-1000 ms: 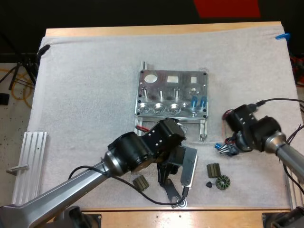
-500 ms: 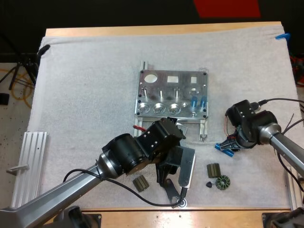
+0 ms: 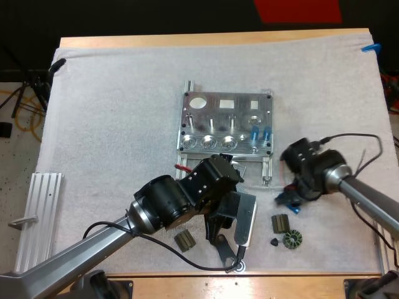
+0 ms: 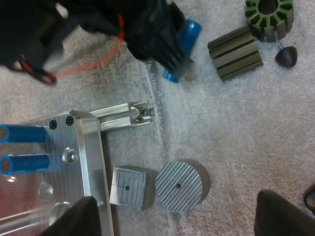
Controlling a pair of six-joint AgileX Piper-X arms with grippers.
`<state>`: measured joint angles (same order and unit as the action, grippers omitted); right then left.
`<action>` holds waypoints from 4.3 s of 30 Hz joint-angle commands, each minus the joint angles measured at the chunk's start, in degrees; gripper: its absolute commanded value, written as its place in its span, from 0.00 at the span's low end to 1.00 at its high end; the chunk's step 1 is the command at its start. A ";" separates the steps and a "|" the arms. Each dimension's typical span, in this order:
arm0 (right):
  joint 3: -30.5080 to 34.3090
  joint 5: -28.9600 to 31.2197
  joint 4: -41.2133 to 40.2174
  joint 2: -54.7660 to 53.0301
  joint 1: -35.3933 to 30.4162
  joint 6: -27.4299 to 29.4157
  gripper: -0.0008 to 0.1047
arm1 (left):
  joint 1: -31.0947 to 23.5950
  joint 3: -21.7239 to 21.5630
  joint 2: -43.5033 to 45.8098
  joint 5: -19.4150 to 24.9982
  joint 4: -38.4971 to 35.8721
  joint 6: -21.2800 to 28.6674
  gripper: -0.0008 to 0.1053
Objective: Load cells from right to left
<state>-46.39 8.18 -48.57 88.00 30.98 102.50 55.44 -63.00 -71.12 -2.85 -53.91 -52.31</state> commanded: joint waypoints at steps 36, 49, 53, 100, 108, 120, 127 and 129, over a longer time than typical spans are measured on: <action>-6.16 -7.48 -15.71 -22.28 -4.95 0.64 0.54 | 0.19 -0.17 0.52 -1.78 0.02 -3.06 0.61; -3.55 -4.36 -21.97 -34.37 -6.12 2.71 0.54 | 0.19 0.22 0.52 -2.57 1.21 -3.82 0.61; 1.81 -4.64 -19.13 -34.21 -6.12 -0.35 0.54 | 0.01 1.66 0.52 -2.57 3.42 -5.73 0.61; 15.59 4.46 10.56 -17.49 1.88 -7.37 0.54 | 0.01 2.14 0.52 -3.61 1.86 -5.73 0.61; 15.59 1.19 10.48 -16.54 1.88 -7.62 0.54 | 0.01 2.14 0.52 -3.61 1.28 -5.73 0.61; 14.25 -3.64 12.50 -12.01 1.88 -11.15 0.54 | 0.01 2.14 0.52 -3.61 1.28 -5.73 0.61; 11.69 -8.66 15.34 -12.01 4.73 -12.06 0.54 | 0.01 2.14 0.52 -3.61 1.28 -5.73 0.61; 11.25 -9.13 15.82 -12.01 5.76 -13.39 0.54 | 0.01 2.14 0.52 -3.61 1.28 -5.73 0.61</action>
<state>-34.60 0.00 -33.15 76.01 36.61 89.69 55.44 -60.73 -71.12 -5.95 -52.40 -57.09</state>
